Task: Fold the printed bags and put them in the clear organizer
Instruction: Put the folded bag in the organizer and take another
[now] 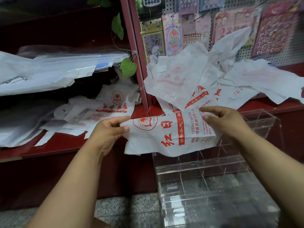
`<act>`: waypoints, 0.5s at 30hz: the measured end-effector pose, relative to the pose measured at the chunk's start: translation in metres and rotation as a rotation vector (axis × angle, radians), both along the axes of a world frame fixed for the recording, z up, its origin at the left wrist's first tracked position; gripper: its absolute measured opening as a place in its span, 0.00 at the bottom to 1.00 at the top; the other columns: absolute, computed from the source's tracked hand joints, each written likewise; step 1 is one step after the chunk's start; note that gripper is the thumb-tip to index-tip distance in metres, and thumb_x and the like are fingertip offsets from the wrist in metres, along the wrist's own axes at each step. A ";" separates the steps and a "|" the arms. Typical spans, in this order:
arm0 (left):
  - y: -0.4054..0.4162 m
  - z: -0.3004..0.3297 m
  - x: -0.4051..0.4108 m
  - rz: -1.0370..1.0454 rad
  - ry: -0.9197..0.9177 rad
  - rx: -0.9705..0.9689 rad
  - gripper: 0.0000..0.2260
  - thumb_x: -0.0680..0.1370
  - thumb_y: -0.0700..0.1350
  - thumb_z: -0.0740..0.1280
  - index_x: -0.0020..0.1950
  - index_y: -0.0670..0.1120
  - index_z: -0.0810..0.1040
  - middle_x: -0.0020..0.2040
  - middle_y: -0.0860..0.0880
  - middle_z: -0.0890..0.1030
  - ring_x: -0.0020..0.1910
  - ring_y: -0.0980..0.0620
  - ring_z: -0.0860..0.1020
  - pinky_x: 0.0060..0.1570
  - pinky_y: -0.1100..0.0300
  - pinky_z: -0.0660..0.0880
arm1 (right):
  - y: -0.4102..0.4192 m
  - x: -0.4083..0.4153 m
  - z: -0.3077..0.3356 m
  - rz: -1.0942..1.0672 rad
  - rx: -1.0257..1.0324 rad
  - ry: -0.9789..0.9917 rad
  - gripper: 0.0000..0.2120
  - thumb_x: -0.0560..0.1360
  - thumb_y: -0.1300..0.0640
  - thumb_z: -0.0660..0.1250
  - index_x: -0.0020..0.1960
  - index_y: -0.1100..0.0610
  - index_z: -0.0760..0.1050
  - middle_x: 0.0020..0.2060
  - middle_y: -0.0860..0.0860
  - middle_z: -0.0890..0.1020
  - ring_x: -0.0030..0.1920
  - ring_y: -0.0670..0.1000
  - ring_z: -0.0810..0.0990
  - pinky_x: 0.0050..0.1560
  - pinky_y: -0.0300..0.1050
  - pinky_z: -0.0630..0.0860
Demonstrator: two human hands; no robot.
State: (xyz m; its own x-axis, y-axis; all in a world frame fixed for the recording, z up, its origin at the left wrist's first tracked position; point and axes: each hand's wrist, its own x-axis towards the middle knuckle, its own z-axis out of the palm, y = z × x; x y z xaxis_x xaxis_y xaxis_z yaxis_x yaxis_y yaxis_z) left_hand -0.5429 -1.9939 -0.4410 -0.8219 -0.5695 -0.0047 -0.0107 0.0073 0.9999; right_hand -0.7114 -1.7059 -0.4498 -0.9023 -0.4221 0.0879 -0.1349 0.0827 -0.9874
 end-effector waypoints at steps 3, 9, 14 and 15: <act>-0.004 0.003 -0.001 0.017 0.021 -0.095 0.15 0.71 0.31 0.72 0.50 0.48 0.85 0.34 0.50 0.67 0.43 0.46 0.71 0.55 0.60 0.76 | 0.003 -0.004 0.002 0.018 -0.055 0.009 0.14 0.71 0.65 0.72 0.52 0.50 0.81 0.53 0.47 0.82 0.50 0.45 0.83 0.48 0.41 0.82; 0.006 0.015 0.001 0.123 0.025 -0.369 0.14 0.72 0.35 0.74 0.52 0.52 0.84 0.39 0.47 0.76 0.40 0.51 0.76 0.34 0.69 0.76 | 0.003 -0.010 0.001 -0.049 -0.032 0.172 0.17 0.71 0.67 0.72 0.57 0.53 0.80 0.54 0.52 0.82 0.52 0.47 0.81 0.56 0.42 0.79; 0.014 0.022 0.003 0.201 -0.009 -0.517 0.09 0.72 0.42 0.76 0.48 0.54 0.84 0.43 0.44 0.81 0.31 0.57 0.81 0.29 0.64 0.75 | 0.002 -0.012 0.001 -0.126 0.044 0.352 0.12 0.72 0.64 0.72 0.49 0.49 0.80 0.39 0.45 0.79 0.38 0.39 0.79 0.44 0.33 0.77; 0.014 0.023 0.003 0.214 -0.014 -0.549 0.07 0.72 0.43 0.76 0.47 0.54 0.84 0.41 0.42 0.80 0.27 0.58 0.79 0.29 0.63 0.72 | 0.002 -0.012 0.002 -0.149 0.052 0.376 0.11 0.72 0.64 0.72 0.46 0.48 0.80 0.40 0.45 0.80 0.38 0.38 0.79 0.42 0.29 0.76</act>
